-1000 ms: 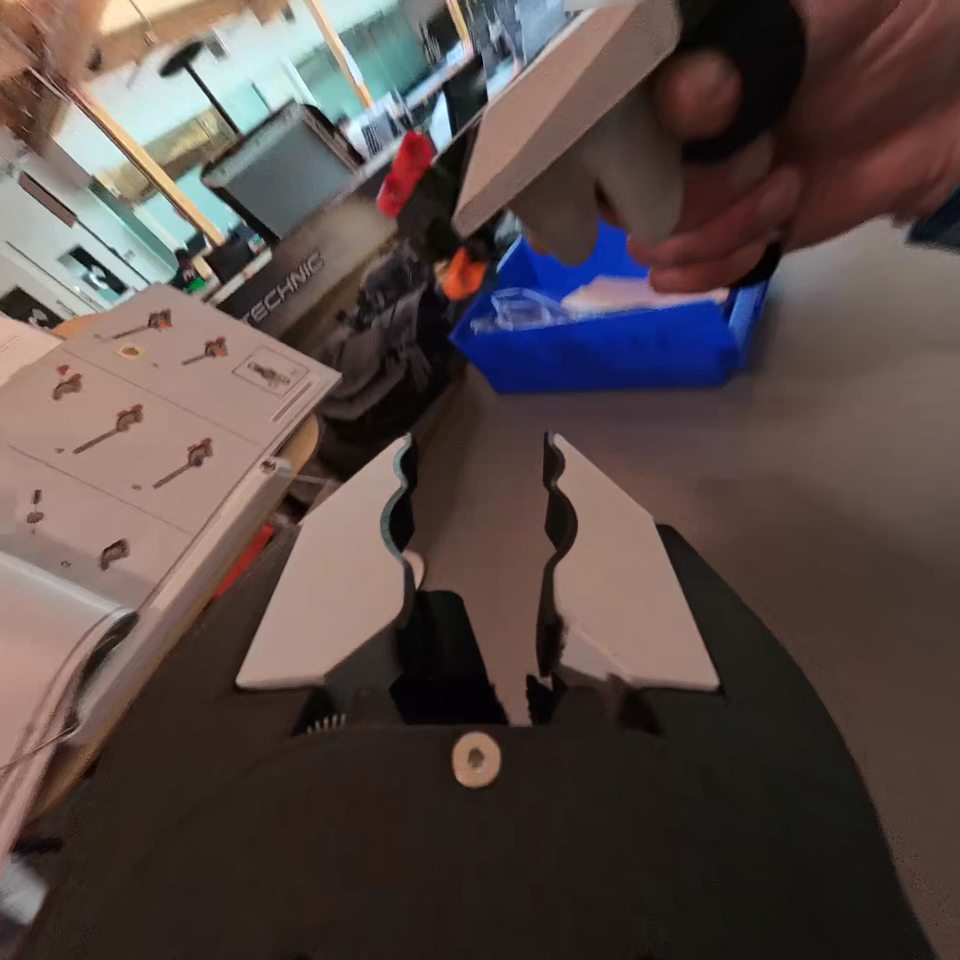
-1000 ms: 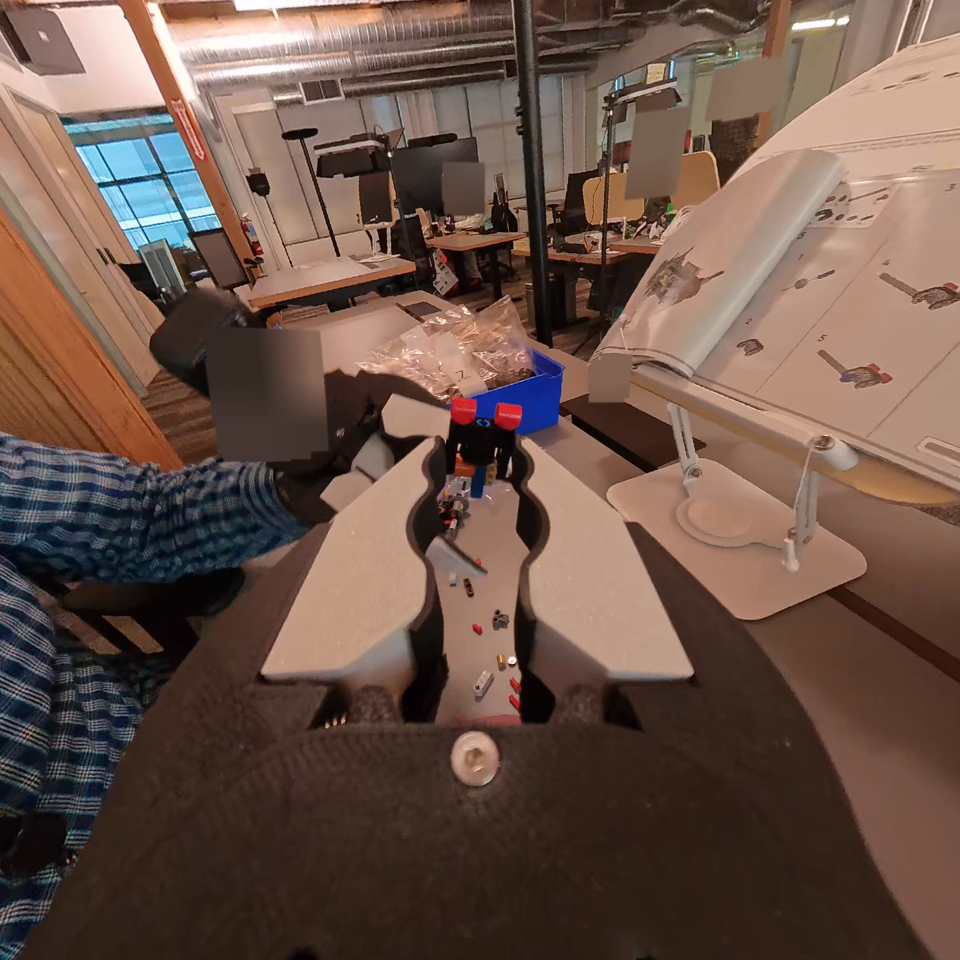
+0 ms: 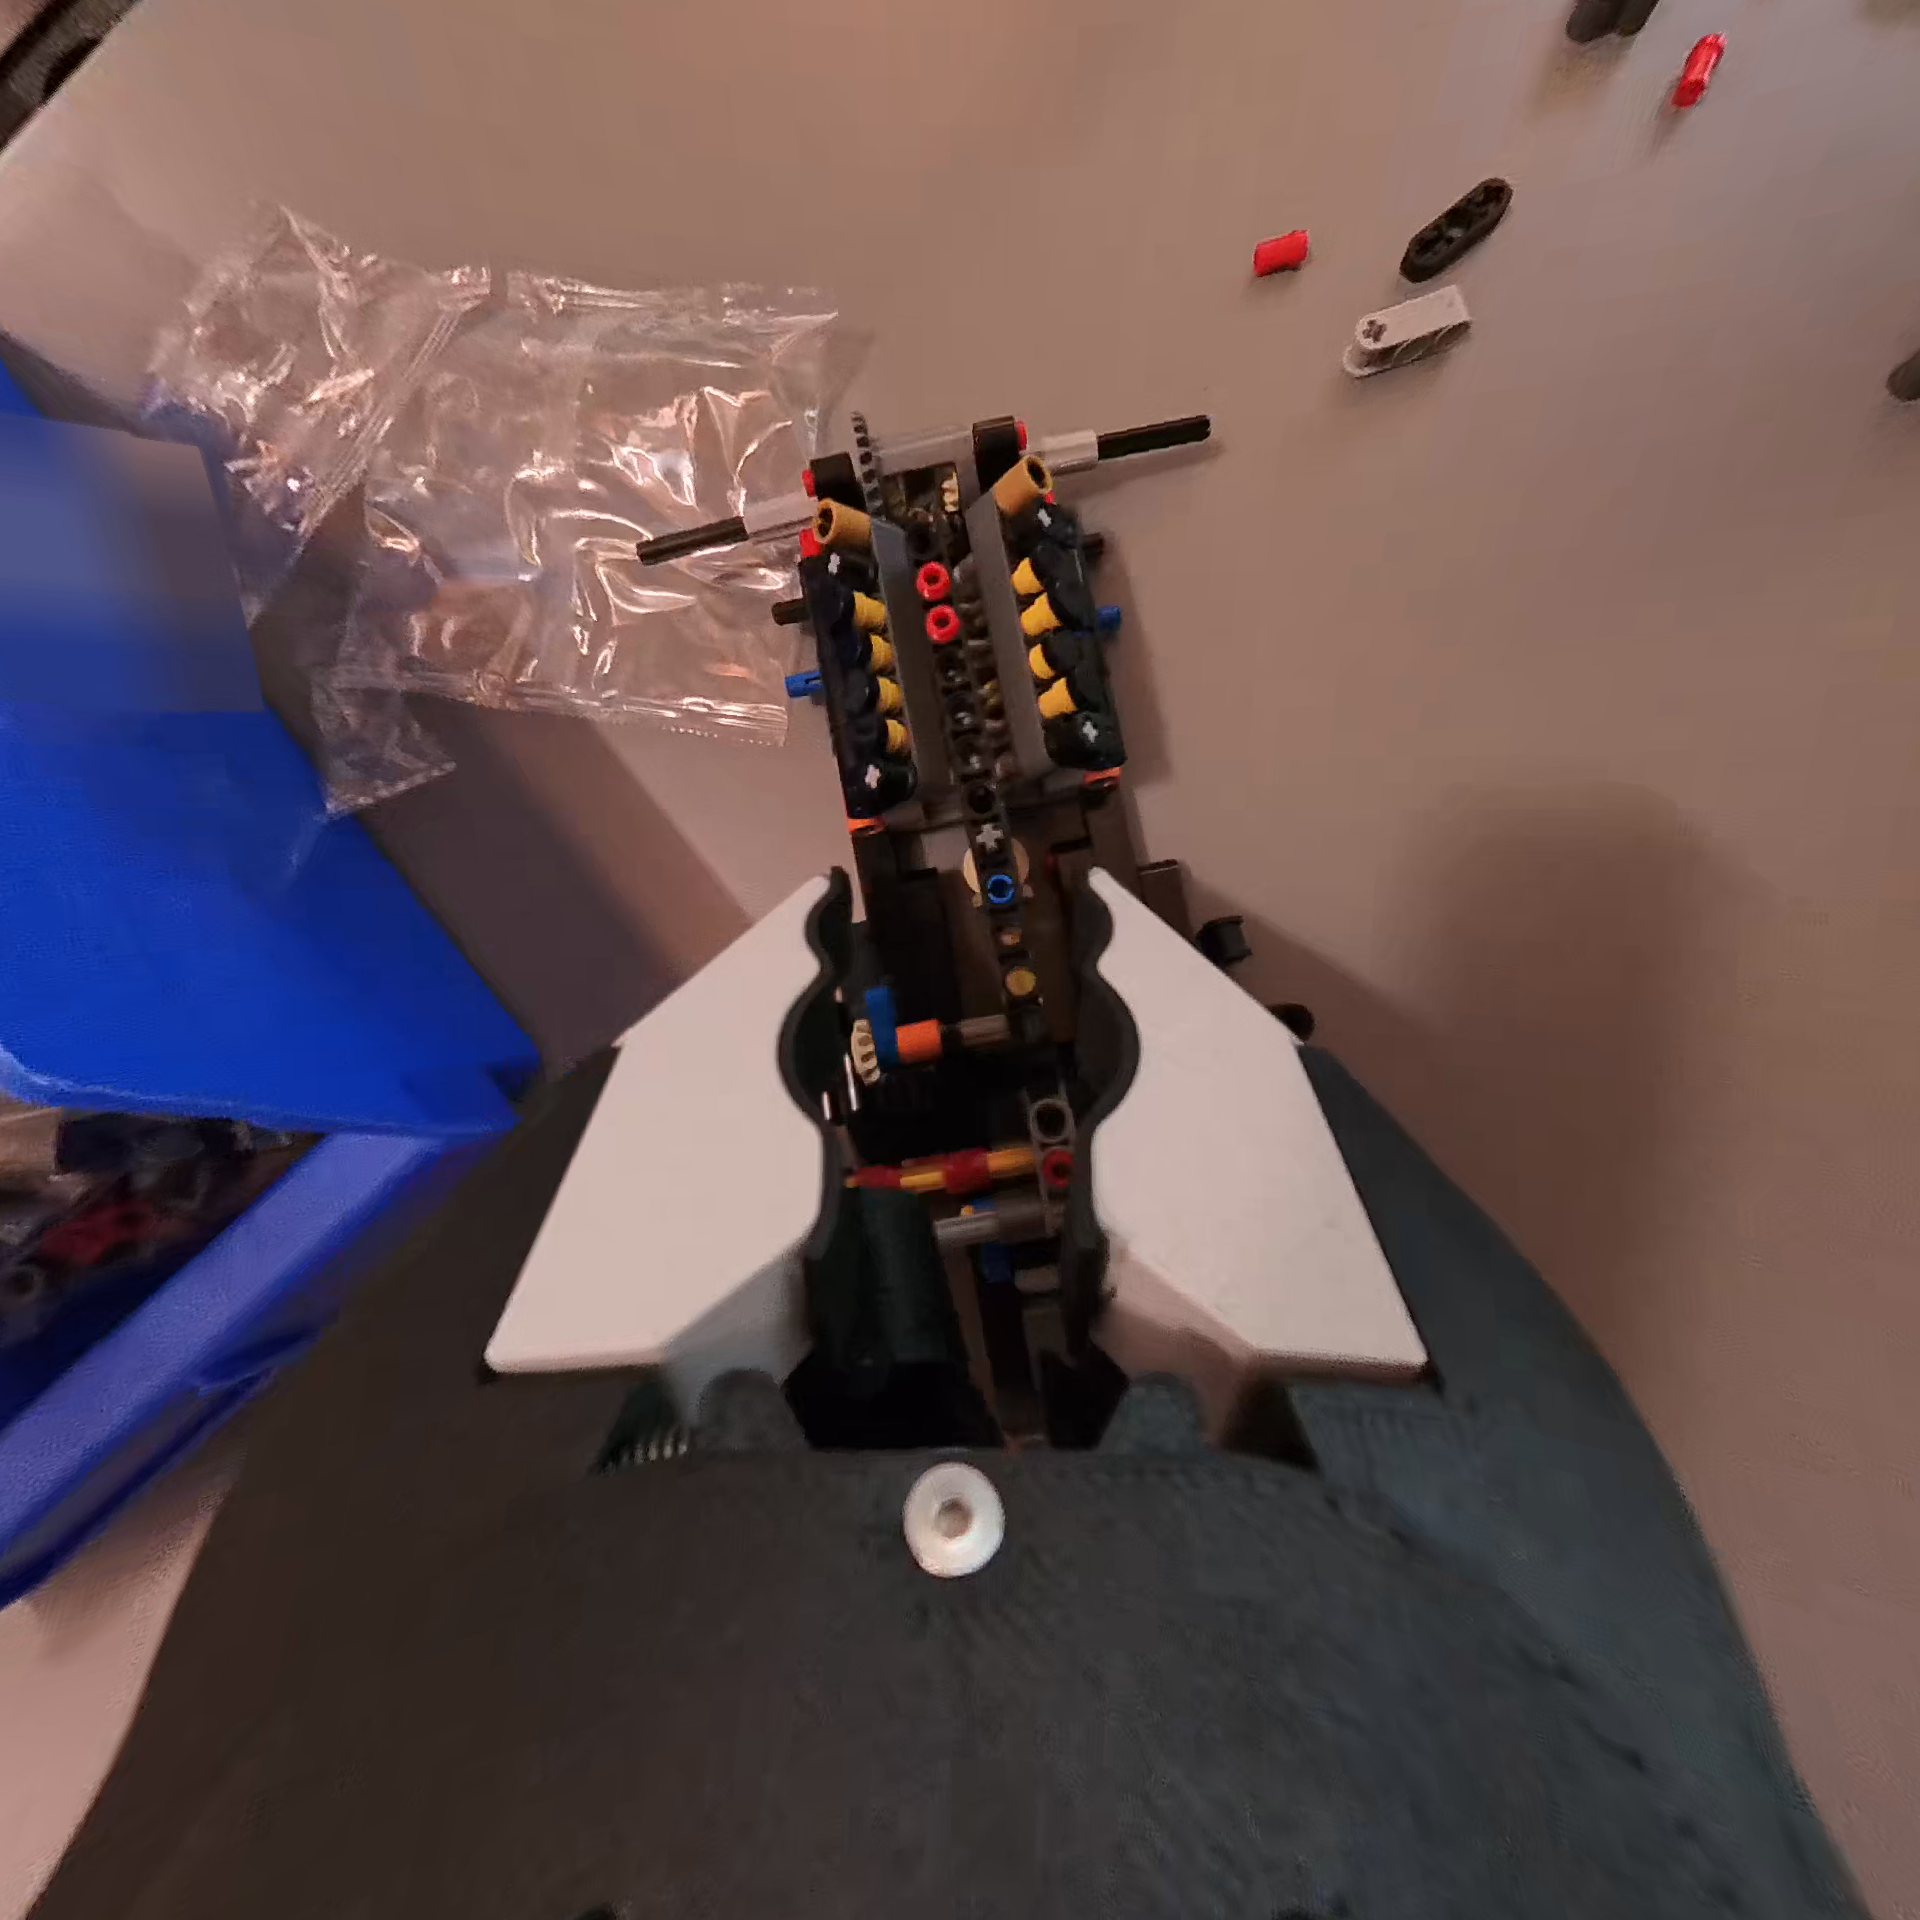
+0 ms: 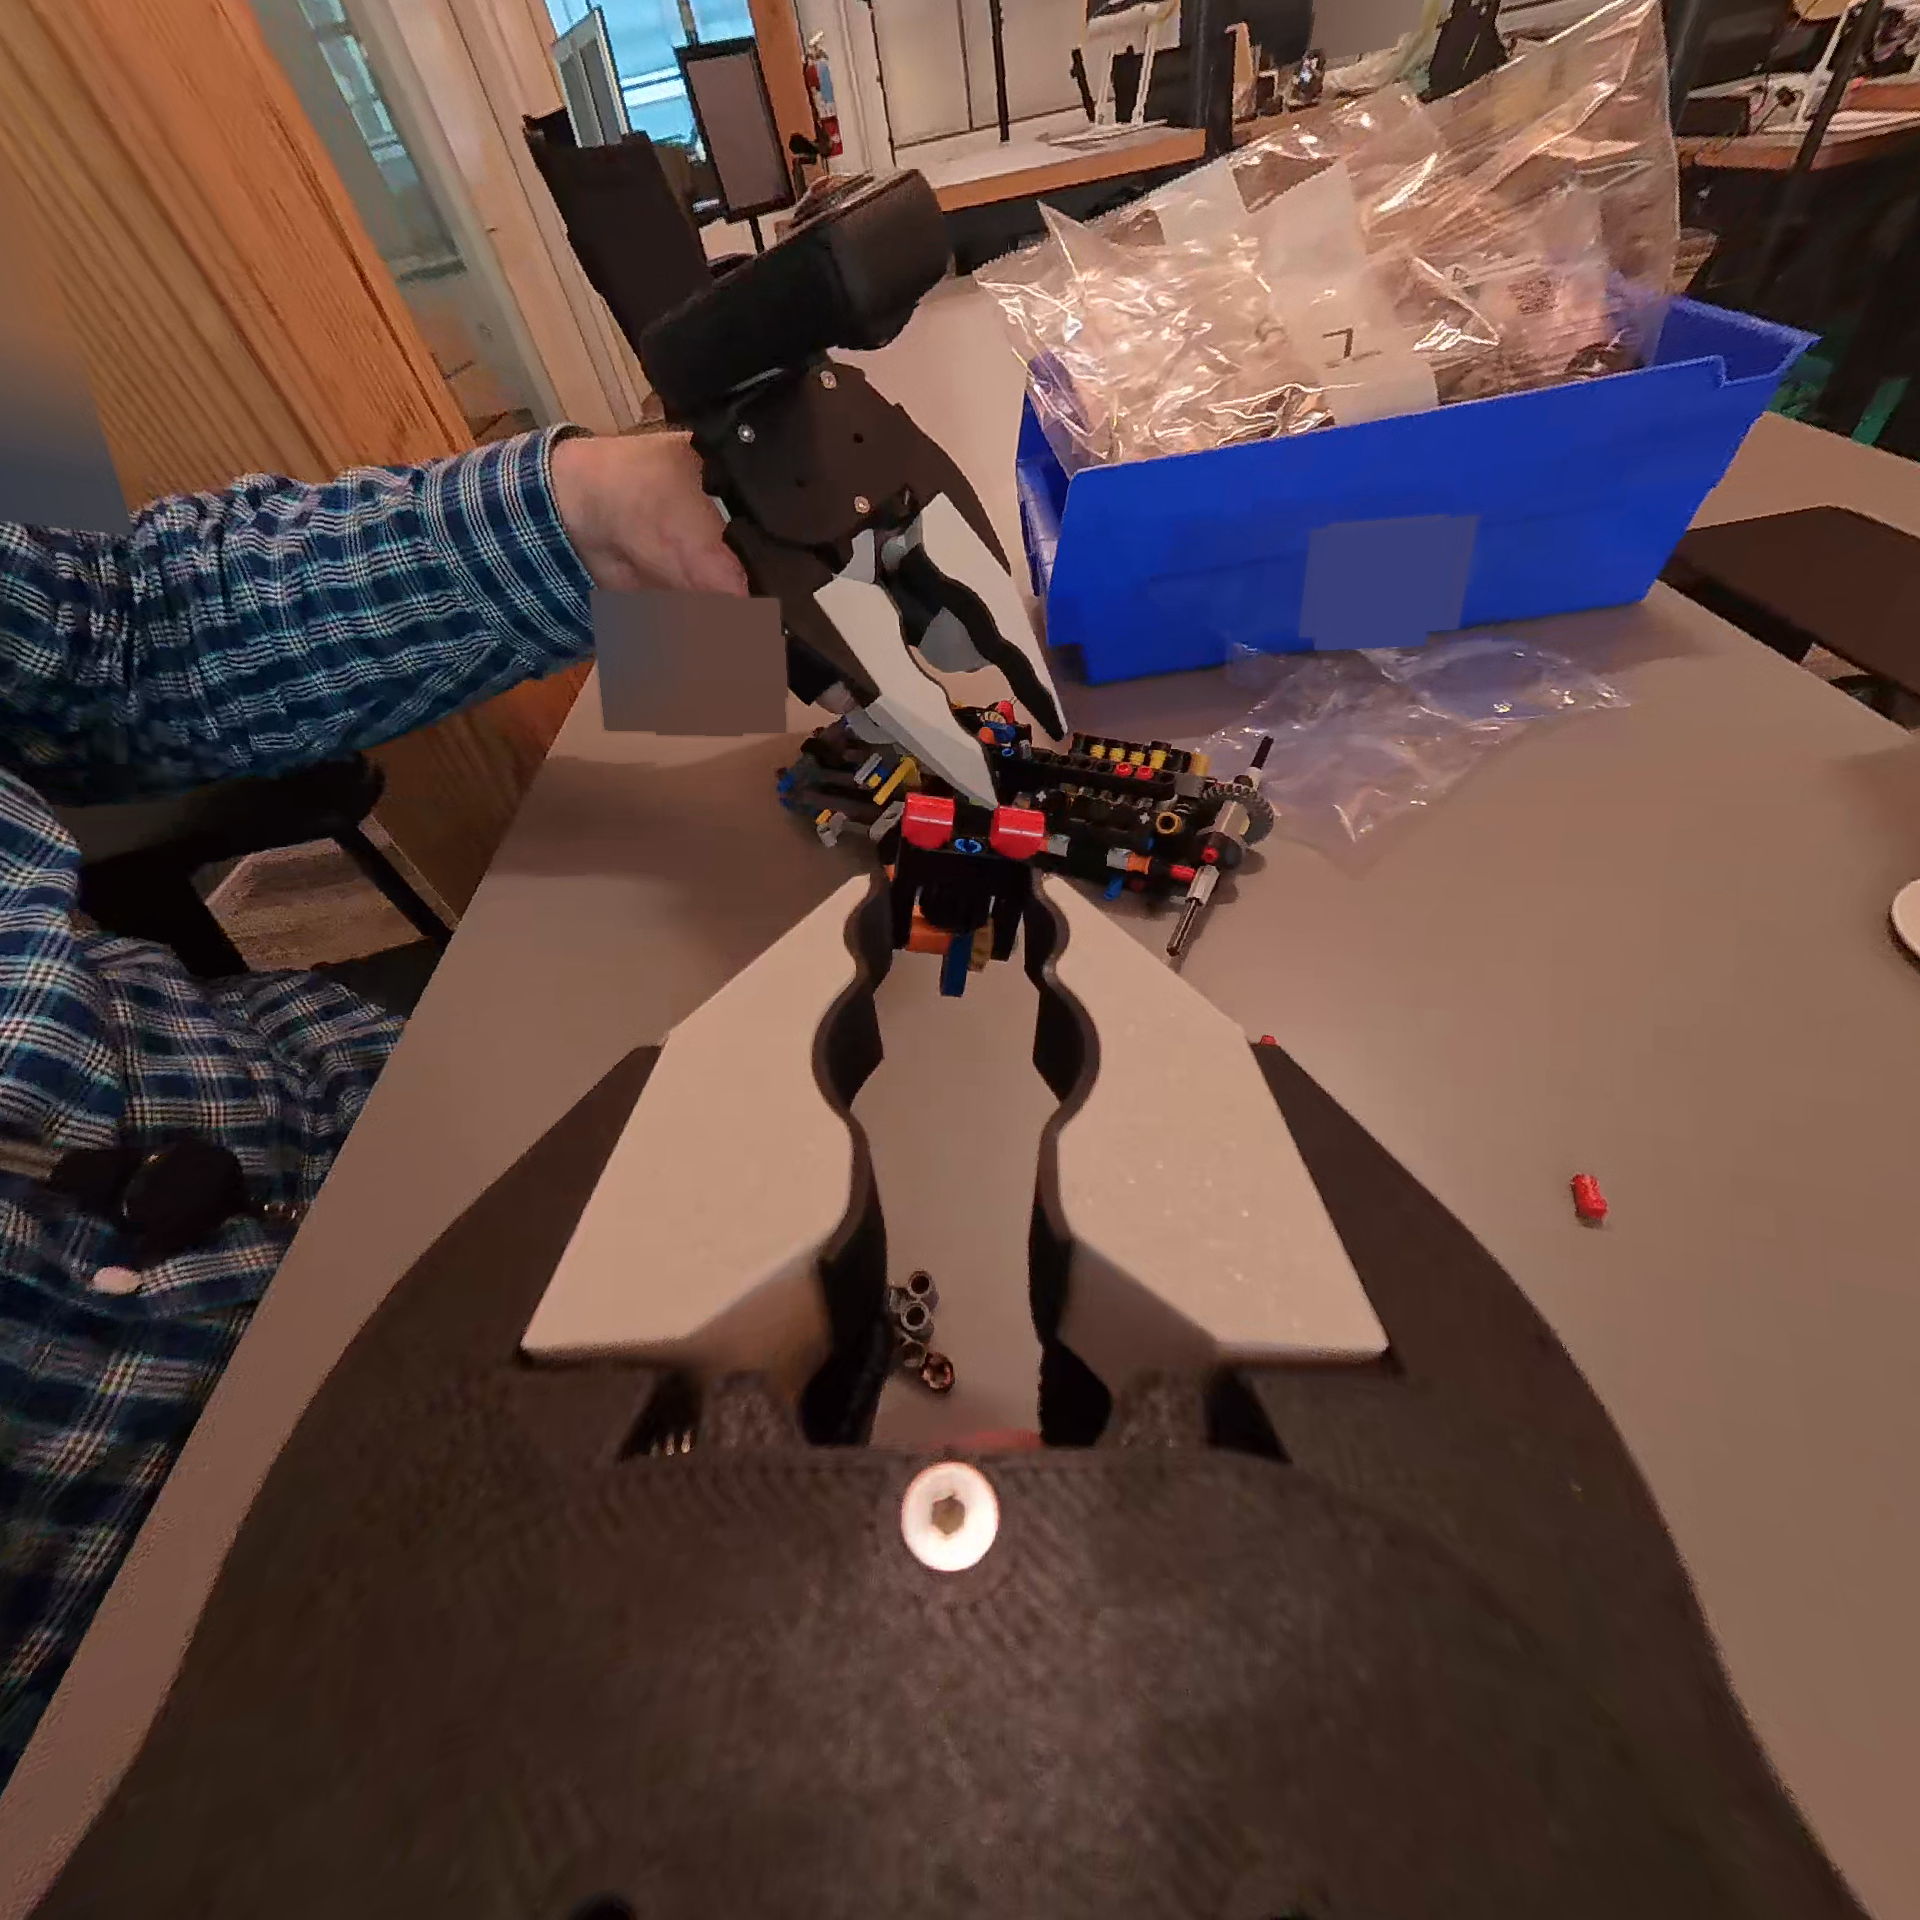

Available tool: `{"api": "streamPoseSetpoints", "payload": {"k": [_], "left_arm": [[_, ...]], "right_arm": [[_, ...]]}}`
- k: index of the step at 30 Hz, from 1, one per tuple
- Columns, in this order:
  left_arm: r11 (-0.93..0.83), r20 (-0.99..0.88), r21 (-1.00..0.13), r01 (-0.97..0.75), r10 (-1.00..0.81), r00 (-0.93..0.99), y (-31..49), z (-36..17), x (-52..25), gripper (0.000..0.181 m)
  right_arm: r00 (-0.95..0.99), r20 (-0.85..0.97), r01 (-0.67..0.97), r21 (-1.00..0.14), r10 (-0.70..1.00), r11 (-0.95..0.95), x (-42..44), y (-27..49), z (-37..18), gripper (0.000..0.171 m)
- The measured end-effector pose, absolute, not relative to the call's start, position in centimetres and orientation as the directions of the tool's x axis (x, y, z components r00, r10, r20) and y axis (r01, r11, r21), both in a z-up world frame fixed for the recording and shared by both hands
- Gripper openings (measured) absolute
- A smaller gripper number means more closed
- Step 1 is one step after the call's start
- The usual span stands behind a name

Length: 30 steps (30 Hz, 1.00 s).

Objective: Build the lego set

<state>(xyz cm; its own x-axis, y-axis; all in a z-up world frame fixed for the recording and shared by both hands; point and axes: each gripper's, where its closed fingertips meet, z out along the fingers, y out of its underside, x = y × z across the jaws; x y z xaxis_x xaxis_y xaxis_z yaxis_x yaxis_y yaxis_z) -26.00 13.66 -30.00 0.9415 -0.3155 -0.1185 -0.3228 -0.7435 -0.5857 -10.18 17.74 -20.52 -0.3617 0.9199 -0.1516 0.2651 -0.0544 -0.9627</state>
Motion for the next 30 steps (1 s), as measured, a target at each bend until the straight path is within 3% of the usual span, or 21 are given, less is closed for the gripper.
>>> {"api": "streamPoseSetpoints", "payload": {"k": [4, 12, 22, 24, 30], "left_arm": [[-0.762, -0.080, -0.580, -0.289, -0.300, 0.951, 13.2, -30.3, -25.1, 0.023], [-0.794, -0.105, -0.563, -0.231, -0.209, 0.972, 12.7, -30.6, -24.1, 0.015], [-0.771, -0.038, -0.607, -0.193, -0.214, 0.976, 12.3, -30.5, -19.5, 0.025], [-0.751, -0.045, -0.634, -0.184, -0.202, 0.978, 12.1, -29.9, -19.8, 0.037], [-0.732, -0.023, -0.661, -0.163, -0.198, 0.980, 8.0, -28.4, -21.7, 0.045]], "right_arm": [[-0.352, -0.171, 0.240, -0.967, 0.920, -0.088, -9.4, 18.3, -20.2, 0.022], [-0.328, -0.167, 0.240, -0.967, 0.930, -0.089, -7.6, 19.2, -21.1, 0.022], [-0.325, -0.111, 0.271, -0.962, 0.939, -0.020, -7.0, 18.6, -22.0, 0.022], [-0.325, -0.097, 0.275, -0.961, 0.941, -0.004, -7.1, 18.5, -22.2, 0.022], [-0.341, -0.080, 0.288, -0.957, 0.936, 0.023, -7.3, 17.7, -22.7, 0.022]]}}
